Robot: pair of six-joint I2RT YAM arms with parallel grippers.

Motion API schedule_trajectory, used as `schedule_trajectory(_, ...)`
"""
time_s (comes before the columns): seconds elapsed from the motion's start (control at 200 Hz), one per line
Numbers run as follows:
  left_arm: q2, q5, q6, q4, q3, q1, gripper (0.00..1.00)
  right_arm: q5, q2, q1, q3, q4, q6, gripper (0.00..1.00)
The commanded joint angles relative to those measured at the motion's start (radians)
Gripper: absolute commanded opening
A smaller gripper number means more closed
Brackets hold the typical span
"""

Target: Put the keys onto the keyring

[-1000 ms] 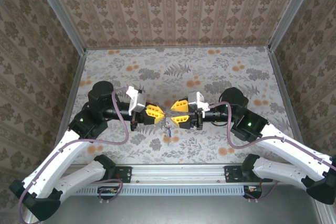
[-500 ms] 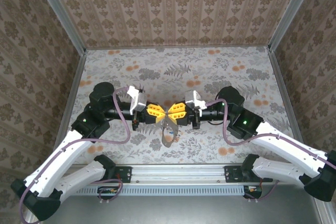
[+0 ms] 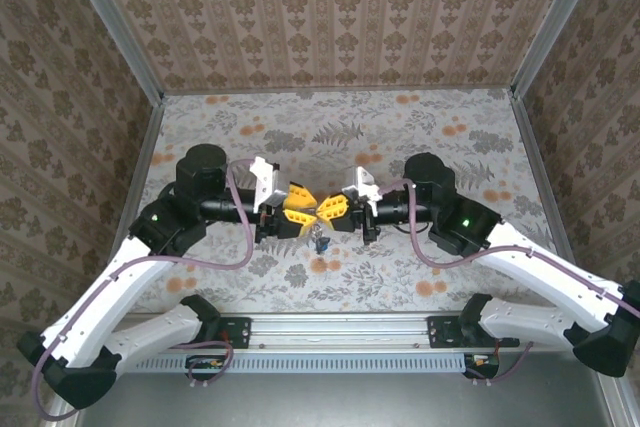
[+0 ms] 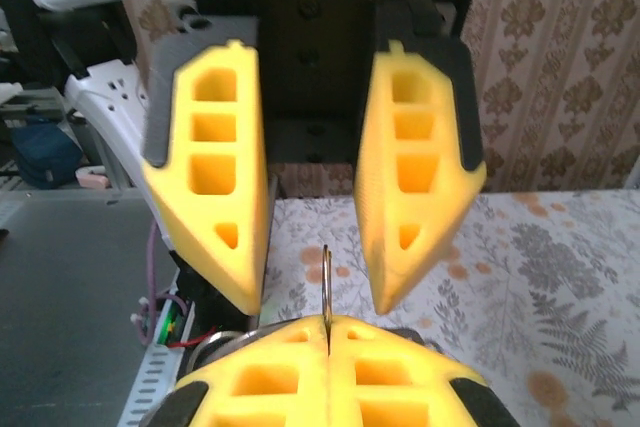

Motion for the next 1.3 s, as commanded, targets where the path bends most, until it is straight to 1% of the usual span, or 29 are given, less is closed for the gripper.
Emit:
schedule_trajectory(0.0,0.015,-0.090,0.106,-0.167,0.049,-0.007,0.32,0.031,0.015,-0.003,0.055,-0.109,-0.052,0.00)
schedule_trajectory(0.185,0.033,-0.132,0.128,-0.196,0.064,-0.021,0.24,0.029,0.029,-0.004,0.082,-0.144,-0.071,0.00)
schedule_trajectory(0.41,0.036,-0.156,0.138,-0.223,0.069,-0.033,0.23,0.016,0.031,-0.002,0.088,-0.145,-0.081,0.00)
schedule_trajectory(0.525,0.035,-0.153,0.138,-0.213,0.065,-0.034,0.10,0.015,0.035,-0.003,0.090,-0.154,-0.085,0.00)
schedule_trajectory(0.645,0.040,-0.142,0.139,-0.209,0.063,-0.035,0.00,0.025,0.037,-0.002,0.097,-0.180,-0.096,0.00)
schedule_trajectory(0.71,0.041,-0.136,0.136,-0.206,0.060,-0.035,0.01,0.034,0.039,0.001,0.102,-0.201,-0.107,0.00)
schedule_trajectory(0.775,0.043,-0.131,0.135,-0.204,0.059,-0.035,0.08,0.040,0.041,0.000,0.109,-0.224,-0.115,0.00)
schedule_trajectory(0.825,0.044,-0.130,0.135,-0.202,0.057,-0.034,0.10,0.040,0.043,0.001,0.113,-0.234,-0.120,0.00)
schedule_trajectory(1.205,0.050,-0.114,0.132,-0.179,0.047,-0.035,0.09,0.050,0.057,0.004,0.125,-0.262,-0.129,0.00)
schedule_trajectory(1.245,0.050,-0.111,0.133,-0.176,0.045,-0.035,0.07,0.051,0.057,0.005,0.127,-0.264,-0.131,0.00)
schedule_trajectory(1.295,0.053,-0.104,0.133,-0.173,0.042,-0.035,0.02,0.053,0.058,0.004,0.128,-0.267,-0.132,0.00)
